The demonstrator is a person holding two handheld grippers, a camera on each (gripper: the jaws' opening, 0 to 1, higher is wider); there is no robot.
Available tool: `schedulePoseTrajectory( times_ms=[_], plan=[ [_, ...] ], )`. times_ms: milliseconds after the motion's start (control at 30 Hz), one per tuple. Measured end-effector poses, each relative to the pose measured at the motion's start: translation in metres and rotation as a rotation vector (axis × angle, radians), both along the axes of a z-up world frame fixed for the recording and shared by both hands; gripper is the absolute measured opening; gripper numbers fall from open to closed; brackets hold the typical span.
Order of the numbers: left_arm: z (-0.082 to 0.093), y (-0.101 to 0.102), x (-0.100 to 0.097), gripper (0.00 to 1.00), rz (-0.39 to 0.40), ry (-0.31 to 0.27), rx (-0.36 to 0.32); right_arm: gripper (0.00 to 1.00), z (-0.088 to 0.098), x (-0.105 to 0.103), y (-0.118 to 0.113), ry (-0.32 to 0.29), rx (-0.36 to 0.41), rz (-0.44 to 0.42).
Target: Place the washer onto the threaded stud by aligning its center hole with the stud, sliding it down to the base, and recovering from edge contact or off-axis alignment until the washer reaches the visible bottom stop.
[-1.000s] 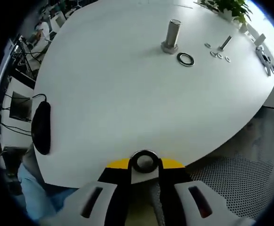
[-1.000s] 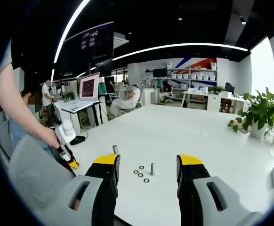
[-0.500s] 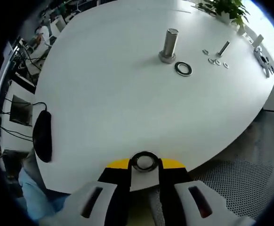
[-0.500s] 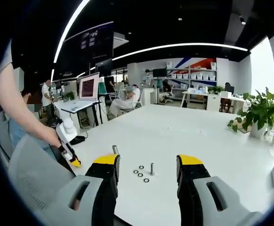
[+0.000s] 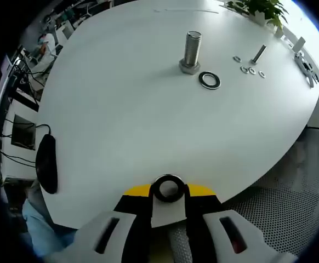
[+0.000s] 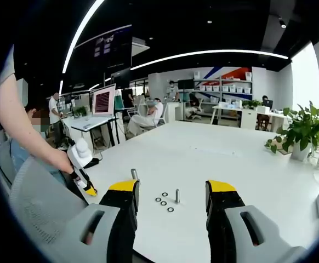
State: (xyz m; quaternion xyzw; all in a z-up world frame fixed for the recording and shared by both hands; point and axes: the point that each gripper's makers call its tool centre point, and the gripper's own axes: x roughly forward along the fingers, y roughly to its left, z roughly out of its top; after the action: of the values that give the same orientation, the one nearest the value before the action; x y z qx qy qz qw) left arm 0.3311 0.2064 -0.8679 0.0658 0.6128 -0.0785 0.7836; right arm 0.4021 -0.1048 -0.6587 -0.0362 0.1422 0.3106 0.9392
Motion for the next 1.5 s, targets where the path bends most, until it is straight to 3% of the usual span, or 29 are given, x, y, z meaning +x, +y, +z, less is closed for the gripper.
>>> schedulePoseTrajectory(
  times_ms=[1500],
  plan=[
    [0.0026,-0.0020,-0.0063,0.26,0.008,-0.017,-0.004,0.51,0.0010,0.0003,0.0004,-0.004,0.000,-0.002]
  ],
)
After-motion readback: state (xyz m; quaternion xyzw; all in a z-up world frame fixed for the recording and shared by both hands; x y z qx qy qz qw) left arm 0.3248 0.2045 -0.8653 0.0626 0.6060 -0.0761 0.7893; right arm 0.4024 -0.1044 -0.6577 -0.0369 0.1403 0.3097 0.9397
